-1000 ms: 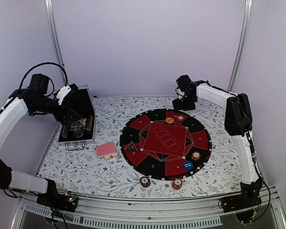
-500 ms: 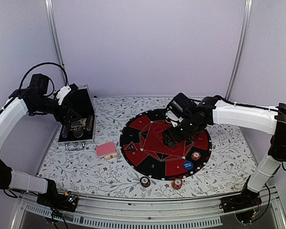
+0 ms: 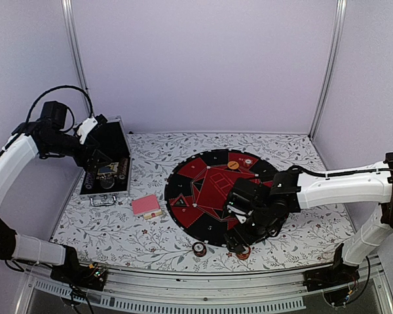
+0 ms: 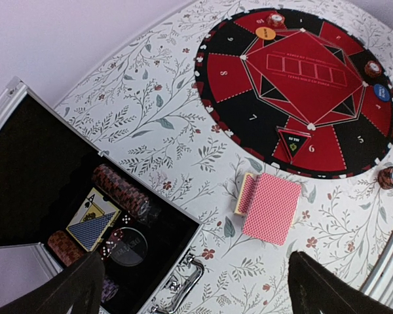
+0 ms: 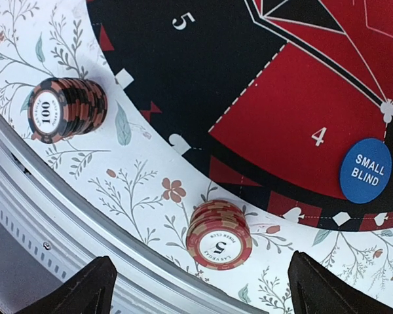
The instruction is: Distribute texas hold em gaming equipment
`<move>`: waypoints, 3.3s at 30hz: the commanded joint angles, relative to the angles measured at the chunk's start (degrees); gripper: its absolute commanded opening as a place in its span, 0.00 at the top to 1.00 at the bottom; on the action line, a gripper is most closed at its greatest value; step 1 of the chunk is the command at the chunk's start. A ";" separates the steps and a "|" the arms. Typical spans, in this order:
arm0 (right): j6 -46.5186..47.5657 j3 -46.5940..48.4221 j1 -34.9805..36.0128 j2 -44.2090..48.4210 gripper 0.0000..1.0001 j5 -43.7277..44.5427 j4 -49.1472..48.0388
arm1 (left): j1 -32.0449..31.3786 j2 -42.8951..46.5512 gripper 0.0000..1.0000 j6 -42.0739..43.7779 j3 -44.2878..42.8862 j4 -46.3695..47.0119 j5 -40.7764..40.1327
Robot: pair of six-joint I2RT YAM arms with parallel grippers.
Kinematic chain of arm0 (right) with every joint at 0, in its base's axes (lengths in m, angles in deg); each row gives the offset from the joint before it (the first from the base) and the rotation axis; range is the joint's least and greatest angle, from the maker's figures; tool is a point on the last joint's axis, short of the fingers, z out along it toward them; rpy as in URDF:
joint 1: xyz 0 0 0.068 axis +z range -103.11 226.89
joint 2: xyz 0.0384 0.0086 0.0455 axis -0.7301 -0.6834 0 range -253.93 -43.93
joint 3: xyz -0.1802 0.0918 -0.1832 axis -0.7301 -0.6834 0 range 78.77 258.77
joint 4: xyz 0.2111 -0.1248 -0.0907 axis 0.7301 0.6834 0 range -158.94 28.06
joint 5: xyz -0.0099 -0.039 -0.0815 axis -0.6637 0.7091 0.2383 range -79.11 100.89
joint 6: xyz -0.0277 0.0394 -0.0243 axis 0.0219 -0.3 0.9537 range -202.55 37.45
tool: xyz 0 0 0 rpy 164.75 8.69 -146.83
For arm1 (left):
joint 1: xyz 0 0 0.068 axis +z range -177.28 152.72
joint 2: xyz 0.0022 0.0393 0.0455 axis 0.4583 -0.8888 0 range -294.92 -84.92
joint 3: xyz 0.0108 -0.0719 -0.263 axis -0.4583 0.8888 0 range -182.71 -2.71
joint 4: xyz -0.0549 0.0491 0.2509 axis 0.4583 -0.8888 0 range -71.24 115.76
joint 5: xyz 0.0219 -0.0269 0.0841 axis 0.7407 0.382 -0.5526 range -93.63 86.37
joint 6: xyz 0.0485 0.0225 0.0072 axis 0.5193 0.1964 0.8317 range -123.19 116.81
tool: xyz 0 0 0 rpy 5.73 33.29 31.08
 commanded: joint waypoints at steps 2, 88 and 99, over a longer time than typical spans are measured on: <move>-1.49 -2.17 0.16 -1.35 0.05 -1.81 -1.05 | -0.66 1.19 0.00 -0.18 -0.23 -0.60 0.23; 13.93 48.42 -4.34 -43.69 0.71 3.25 1.49 | -0.66 2.90 0.00 -0.65 1.00 0.60 1.65; 14.29 49.86 -5.46 -46.71 0.70 1.68 -0.44 | -0.66 2.17 0.00 -0.71 0.56 0.82 1.70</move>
